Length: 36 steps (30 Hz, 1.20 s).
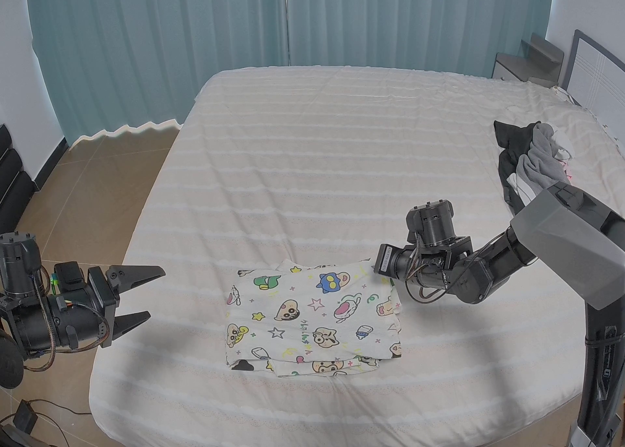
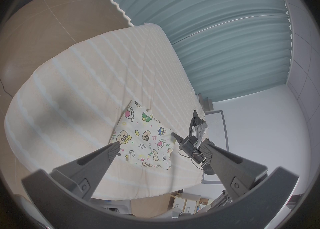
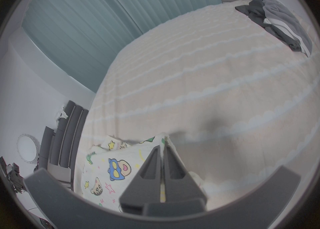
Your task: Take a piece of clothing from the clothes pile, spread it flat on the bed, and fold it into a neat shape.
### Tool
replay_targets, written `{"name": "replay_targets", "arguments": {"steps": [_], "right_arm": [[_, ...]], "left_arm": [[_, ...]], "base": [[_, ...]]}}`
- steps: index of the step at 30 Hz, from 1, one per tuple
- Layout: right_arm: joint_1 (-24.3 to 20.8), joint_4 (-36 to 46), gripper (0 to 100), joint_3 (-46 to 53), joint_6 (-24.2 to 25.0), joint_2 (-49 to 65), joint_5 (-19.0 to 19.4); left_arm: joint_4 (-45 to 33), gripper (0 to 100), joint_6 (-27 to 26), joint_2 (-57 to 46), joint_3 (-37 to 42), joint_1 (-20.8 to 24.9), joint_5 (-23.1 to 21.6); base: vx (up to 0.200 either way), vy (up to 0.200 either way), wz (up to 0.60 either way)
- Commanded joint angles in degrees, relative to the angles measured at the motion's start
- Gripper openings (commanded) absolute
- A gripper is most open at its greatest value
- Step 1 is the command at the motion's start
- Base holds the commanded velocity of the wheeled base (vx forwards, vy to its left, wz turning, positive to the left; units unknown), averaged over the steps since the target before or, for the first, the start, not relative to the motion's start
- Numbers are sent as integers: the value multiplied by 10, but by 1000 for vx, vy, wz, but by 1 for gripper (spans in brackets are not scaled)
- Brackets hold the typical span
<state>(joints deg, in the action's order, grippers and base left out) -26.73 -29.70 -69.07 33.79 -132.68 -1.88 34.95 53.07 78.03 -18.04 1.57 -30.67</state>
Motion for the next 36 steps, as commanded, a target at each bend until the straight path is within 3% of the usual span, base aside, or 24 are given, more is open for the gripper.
{"name": "replay_targets", "arguments": {"steps": [1, 12, 13, 24, 30, 36], "right_arm": [[5, -35, 0, 13, 0, 2, -1], [20, -59, 0, 27, 2, -5, 2], [22, -59, 100, 27, 2, -5, 3], [38, -60, 100, 65, 31, 15, 37], [45, -81, 100, 162, 28, 59, 94], [37, -170, 100, 220, 26, 49, 100]], "left_arm": [[0, 100, 0, 0, 0, 0, 0], [0, 100, 0, 2, 0, 0, 0], [0, 100, 0, 2, 0, 0, 0], [3, 100, -2, 27, -1, 0, 0], [12, 100, -15, 106, -38, 1, -2], [12, 100, -152, 280, -110, 14, 1]], "base": [[0, 0, 0], [0, 0, 0], [0, 0, 0], [0, 0, 0], [0, 0, 0], [0, 0, 0]]}}
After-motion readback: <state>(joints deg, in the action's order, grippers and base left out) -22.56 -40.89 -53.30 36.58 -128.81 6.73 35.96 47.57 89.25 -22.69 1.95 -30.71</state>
